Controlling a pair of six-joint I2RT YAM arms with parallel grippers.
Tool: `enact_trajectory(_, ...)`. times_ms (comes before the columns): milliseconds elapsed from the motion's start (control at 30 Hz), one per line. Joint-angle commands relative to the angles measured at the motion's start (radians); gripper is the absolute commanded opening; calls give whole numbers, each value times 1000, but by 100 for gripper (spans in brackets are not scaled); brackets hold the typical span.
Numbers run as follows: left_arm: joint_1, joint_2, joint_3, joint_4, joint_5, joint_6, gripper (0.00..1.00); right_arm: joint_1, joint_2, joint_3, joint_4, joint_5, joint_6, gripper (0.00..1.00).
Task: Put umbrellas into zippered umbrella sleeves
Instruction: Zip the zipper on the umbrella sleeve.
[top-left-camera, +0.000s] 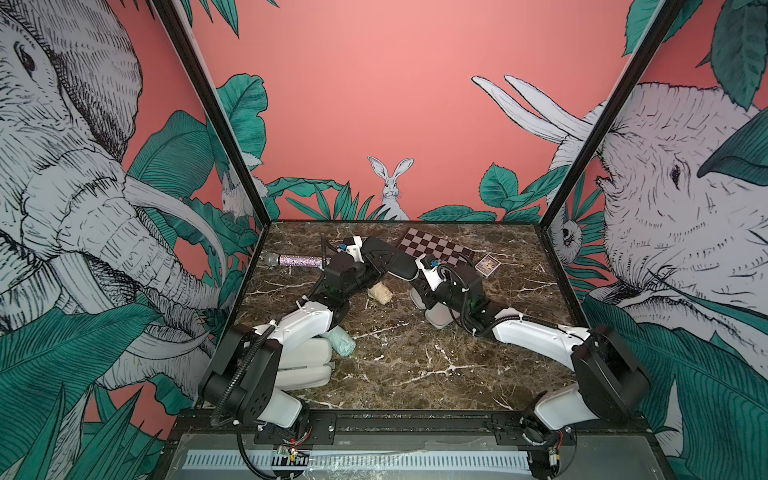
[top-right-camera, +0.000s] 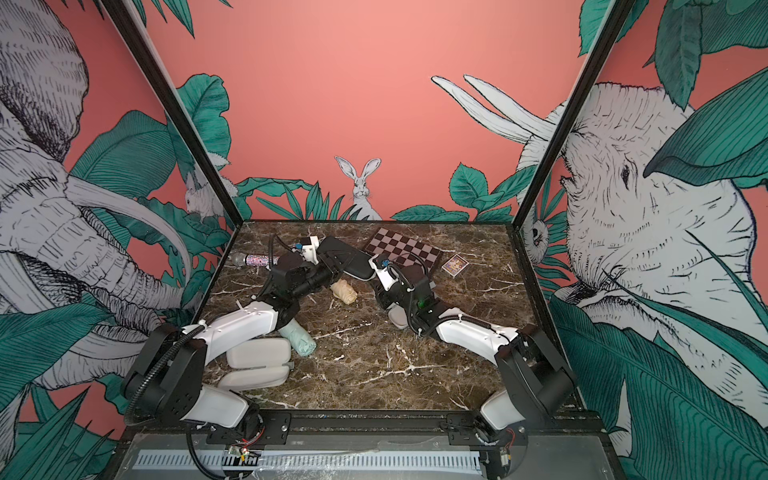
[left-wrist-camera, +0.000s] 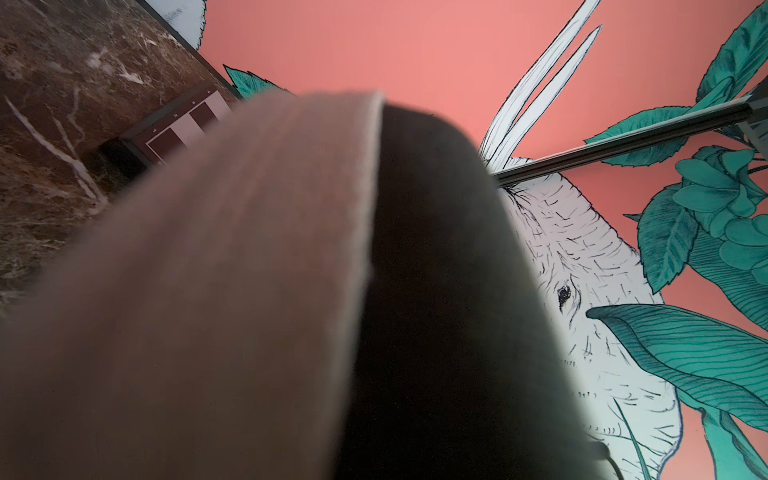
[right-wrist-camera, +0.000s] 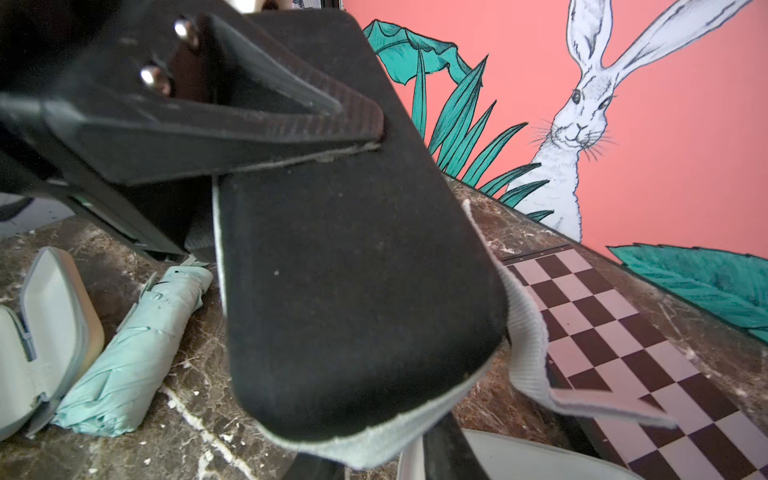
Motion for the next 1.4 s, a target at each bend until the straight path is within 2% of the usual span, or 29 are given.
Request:
enact_trajectory(0,1,-17,32,55,24,-1,14,-1,-32,29,9,-43,-19,25)
enact_trajectory(167,1,-11,31,57,27,-4,14,-1,-42,27,5,-59,7,17)
enact_trajectory(400,10,-23,28,25,44,12,12,-6,-52,26,-25,-11,-2,0)
enact_trajectory(533,45,-63,28,-78,90,55,9,-51,-67,21,-68,31,0,0)
enact_trajectory(833,67,-94,41,-197,244,122,2,-127,-76,53,-124,23,-33,0)
enact_trajectory(1067,67,-65,95,-259,451,188,0,-131,-48,117,-179,-15,-52,0)
enact_trajectory(1367,42,-21,136,-378,535,300,0,-111,-54,189,-256,-27,-56,0)
